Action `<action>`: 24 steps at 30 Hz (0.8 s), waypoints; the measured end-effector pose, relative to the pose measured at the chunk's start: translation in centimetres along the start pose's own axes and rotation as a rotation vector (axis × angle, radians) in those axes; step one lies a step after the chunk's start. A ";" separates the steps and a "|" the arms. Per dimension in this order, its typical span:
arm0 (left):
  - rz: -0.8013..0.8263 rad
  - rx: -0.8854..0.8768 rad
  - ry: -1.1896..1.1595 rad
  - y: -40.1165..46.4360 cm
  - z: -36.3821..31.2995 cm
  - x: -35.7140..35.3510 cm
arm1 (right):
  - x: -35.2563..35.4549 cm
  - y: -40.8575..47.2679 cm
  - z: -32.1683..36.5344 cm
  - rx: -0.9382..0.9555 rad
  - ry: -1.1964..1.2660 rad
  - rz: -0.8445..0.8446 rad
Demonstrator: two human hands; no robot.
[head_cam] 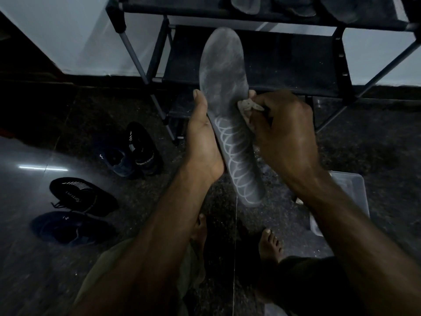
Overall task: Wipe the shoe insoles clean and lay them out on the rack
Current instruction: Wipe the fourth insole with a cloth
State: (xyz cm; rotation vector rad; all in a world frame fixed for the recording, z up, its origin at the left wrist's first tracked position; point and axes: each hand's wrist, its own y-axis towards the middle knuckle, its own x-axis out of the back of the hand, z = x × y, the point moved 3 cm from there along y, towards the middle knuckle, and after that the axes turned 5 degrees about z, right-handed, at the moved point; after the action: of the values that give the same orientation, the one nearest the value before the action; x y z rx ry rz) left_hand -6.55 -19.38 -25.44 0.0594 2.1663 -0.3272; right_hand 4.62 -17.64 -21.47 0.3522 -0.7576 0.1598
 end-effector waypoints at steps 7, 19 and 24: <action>-0.029 -0.008 -0.013 -0.3 0.0 0.1 | -1.4 -1.0 2.1 0.026 0.073 0.081; -0.075 0.005 -0.009 -0.4 -0.1 0.1 | -1.2 -0.7 1.5 0.062 0.043 0.053; -0.099 -0.035 0.051 -0.3 -0.5 0.2 | -0.3 -0.1 1.2 0.013 0.317 0.055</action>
State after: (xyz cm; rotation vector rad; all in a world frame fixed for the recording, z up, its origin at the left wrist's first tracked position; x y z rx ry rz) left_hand -7.16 -19.59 -25.26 -0.0604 2.2297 -0.3475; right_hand 3.70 -18.19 -20.90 0.3097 -0.4532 0.2654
